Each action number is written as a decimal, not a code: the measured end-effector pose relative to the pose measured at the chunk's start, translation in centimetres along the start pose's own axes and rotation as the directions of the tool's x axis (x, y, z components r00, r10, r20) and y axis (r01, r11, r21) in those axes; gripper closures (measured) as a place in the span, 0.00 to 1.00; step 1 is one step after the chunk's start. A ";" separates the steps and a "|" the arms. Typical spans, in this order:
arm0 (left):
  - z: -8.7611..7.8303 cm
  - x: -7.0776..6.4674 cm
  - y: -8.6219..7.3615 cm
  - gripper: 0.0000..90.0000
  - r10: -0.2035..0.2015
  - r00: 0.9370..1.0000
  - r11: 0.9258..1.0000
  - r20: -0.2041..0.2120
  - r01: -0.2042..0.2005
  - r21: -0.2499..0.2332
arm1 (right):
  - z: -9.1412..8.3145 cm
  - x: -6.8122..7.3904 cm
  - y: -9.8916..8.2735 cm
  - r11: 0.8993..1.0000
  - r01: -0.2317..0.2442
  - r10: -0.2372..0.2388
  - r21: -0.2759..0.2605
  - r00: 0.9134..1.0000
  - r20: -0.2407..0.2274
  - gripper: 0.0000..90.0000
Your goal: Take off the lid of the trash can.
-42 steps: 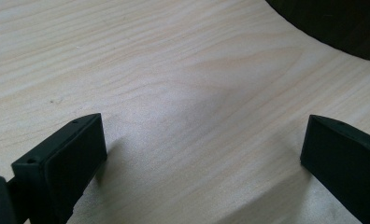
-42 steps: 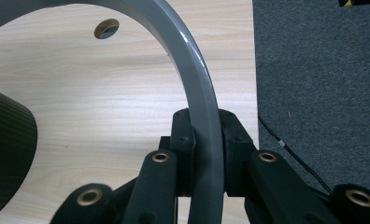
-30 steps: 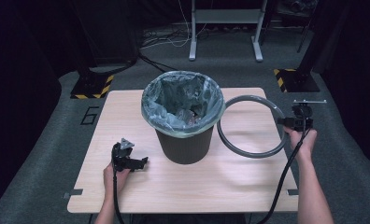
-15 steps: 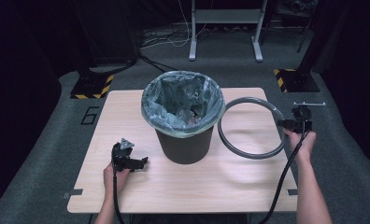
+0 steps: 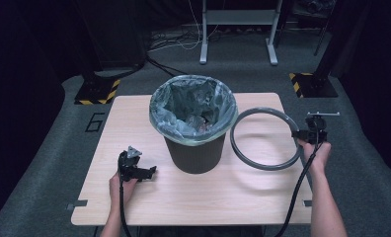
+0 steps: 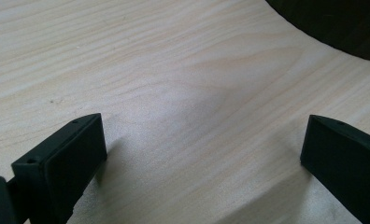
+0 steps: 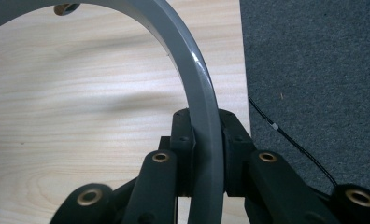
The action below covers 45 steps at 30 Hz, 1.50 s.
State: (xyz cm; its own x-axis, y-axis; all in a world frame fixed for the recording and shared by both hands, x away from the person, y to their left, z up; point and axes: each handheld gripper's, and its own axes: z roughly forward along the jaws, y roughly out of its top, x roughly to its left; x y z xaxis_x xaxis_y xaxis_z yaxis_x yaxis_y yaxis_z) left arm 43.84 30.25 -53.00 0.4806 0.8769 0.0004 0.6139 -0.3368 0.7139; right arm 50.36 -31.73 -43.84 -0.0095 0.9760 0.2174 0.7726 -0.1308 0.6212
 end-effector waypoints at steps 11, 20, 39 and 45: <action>0.0 0.0 0.0 0.00 0.000 1.000 1.000 0.001 0.000 0.000 | 1.1 0.1 -0.6 1.000 0.007 -0.007 0.022 1.000 0.019 0.87; 0.0 0.0 0.0 0.00 0.000 1.000 1.000 0.000 0.000 0.000 | 2.6 0.4 -1.2 0.998 0.011 -0.013 0.054 0.999 0.035 0.87; 0.0 0.0 0.0 0.00 -0.001 1.000 1.000 0.001 0.001 -0.001 | 4.9 1.1 -1.8 0.995 0.014 -0.019 0.095 0.999 0.051 0.87; 0.0 0.0 0.0 0.00 -0.001 1.000 1.000 0.000 0.001 -0.001 | 5.3 1.3 -1.8 0.994 0.023 -0.029 0.109 0.998 0.055 0.87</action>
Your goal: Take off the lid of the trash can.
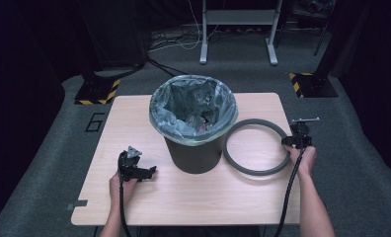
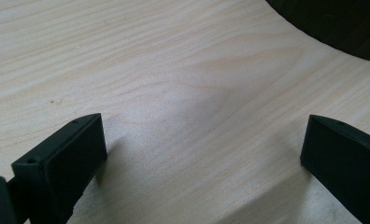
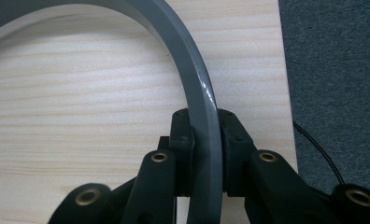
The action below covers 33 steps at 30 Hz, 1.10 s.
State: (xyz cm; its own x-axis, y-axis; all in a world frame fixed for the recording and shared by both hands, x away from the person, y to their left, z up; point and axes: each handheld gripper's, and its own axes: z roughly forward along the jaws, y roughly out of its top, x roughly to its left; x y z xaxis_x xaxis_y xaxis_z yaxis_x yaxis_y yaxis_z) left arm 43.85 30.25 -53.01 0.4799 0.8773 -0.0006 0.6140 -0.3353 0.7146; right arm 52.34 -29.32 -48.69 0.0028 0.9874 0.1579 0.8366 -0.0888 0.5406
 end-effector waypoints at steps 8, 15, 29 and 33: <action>0.0 0.0 0.0 0.00 0.000 1.000 1.000 0.000 0.000 0.000 | 0.2 0.0 0.0 1.000 -0.001 0.001 0.000 1.000 0.001 0.87; 0.0 0.0 0.0 0.00 0.000 1.000 1.000 0.000 0.000 0.000 | 0.7 -0.1 -0.1 1.000 -0.004 0.004 0.018 1.000 0.000 0.86; 0.0 0.0 0.0 0.00 -0.001 1.000 1.000 -0.001 0.001 -0.001 | 0.8 -0.6 -0.5 1.000 -0.026 0.026 0.004 0.999 -0.045 0.66; 0.0 0.0 0.0 0.00 0.000 1.000 1.000 0.000 0.000 0.000 | 0.3 -0.9 -0.7 0.999 -0.041 0.040 -0.012 0.996 -0.074 0.39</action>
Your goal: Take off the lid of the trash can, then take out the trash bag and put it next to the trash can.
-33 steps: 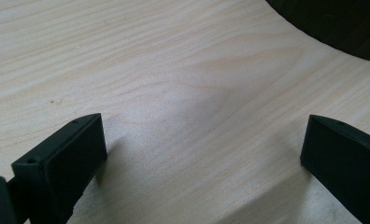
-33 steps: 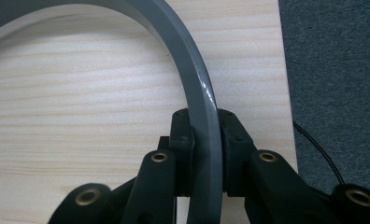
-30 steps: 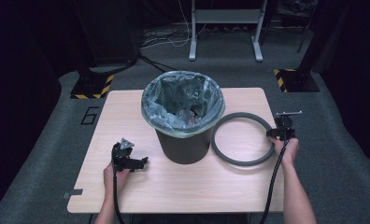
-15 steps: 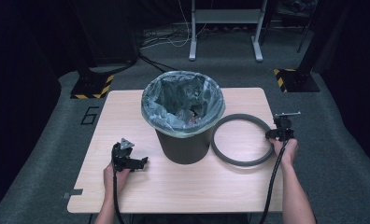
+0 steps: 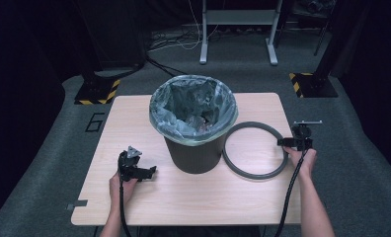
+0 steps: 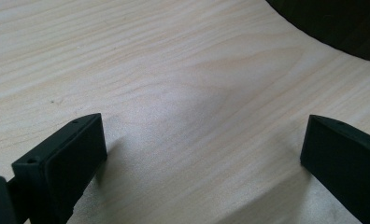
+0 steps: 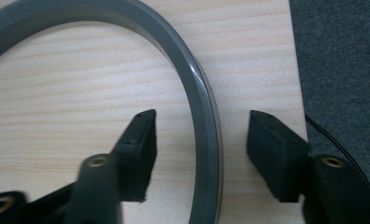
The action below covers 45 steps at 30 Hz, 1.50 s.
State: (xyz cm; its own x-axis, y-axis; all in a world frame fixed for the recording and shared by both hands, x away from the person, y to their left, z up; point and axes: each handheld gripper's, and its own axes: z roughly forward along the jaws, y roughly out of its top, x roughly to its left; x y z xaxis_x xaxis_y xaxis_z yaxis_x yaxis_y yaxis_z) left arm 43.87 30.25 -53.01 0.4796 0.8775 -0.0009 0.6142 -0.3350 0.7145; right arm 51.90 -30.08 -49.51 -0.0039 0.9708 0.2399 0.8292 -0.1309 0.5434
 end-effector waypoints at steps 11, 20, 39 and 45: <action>0.0 0.0 0.0 0.00 -0.001 1.000 1.000 -0.001 0.001 -0.001 | -1.6 0.5 -0.2 0.997 0.042 -0.045 -0.058 0.997 -0.063 0.14; 0.1 -0.1 0.1 0.00 -0.010 1.000 1.000 -0.008 0.010 0.000 | -2.8 1.8 -0.3 0.991 0.117 -0.124 -0.070 0.987 -0.101 0.05; -0.7 0.1 0.6 0.00 -0.066 0.997 0.998 0.030 0.066 0.003 | -4.7 4.1 -0.1 0.977 0.198 -0.207 -0.080 0.970 -0.128 0.05; -1.9 0.5 2.3 0.00 -0.090 0.993 0.996 0.072 0.091 -0.012 | -5.4 4.9 0.2 0.972 0.220 -0.231 -0.085 0.963 -0.142 0.06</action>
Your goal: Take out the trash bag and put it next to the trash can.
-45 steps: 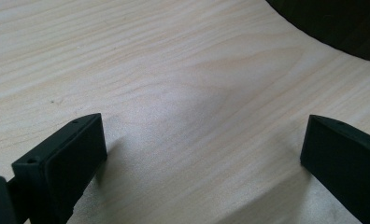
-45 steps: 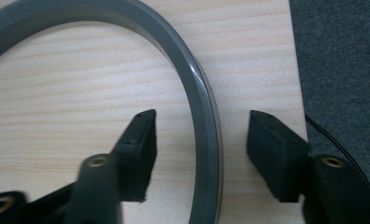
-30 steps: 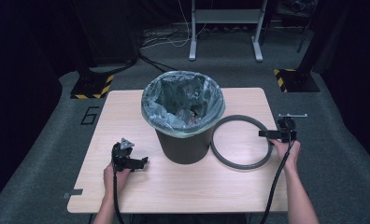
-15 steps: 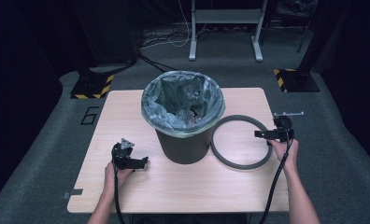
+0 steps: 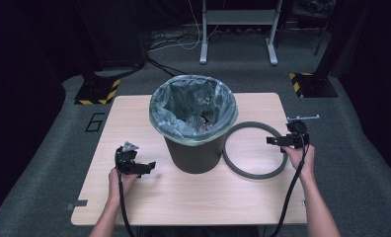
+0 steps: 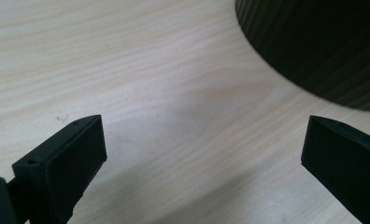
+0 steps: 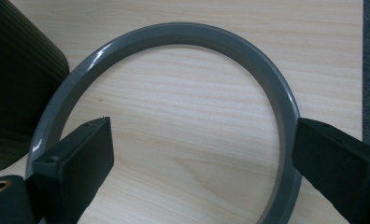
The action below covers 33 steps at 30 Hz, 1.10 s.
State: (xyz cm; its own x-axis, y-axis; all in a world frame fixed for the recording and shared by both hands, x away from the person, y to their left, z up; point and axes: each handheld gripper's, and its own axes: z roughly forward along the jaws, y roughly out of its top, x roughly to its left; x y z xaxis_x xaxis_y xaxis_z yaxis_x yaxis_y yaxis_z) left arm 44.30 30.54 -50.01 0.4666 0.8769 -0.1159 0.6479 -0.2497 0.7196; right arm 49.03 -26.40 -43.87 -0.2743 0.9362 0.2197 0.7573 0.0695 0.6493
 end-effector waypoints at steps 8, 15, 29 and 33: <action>-1.5 -0.1 3.0 0.00 -0.024 0.999 1.000 0.045 0.024 -0.006 | -0.8 1.6 1.2 0.999 0.045 -0.045 0.006 0.999 -0.021 0.07; -2.6 -0.3 5.6 0.00 -0.019 0.997 1.000 0.071 0.020 -0.010 | -1.8 3.0 2.4 0.996 0.088 -0.088 -0.003 0.995 -0.041 0.08; -5.2 -0.1 10.0 0.00 -0.012 0.995 1.000 0.100 0.014 -0.021 | -3.3 6.4 5.5 0.986 0.168 -0.168 -0.013 0.983 -0.071 0.10; -6.4 0.1 11.9 0.00 -0.015 0.994 0.999 0.106 0.019 -0.033 | -4.1 7.8 6.7 0.981 0.191 -0.192 -0.025 0.978 -0.085 0.10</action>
State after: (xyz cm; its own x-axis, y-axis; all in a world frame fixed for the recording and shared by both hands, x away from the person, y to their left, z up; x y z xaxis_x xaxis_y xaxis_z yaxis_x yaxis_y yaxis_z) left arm 48.20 30.28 -37.13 0.5180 0.8321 -0.1984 0.6363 -0.2197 0.7395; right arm 49.55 -20.06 -34.87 -0.4639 0.8728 0.1516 0.6760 0.2381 0.6973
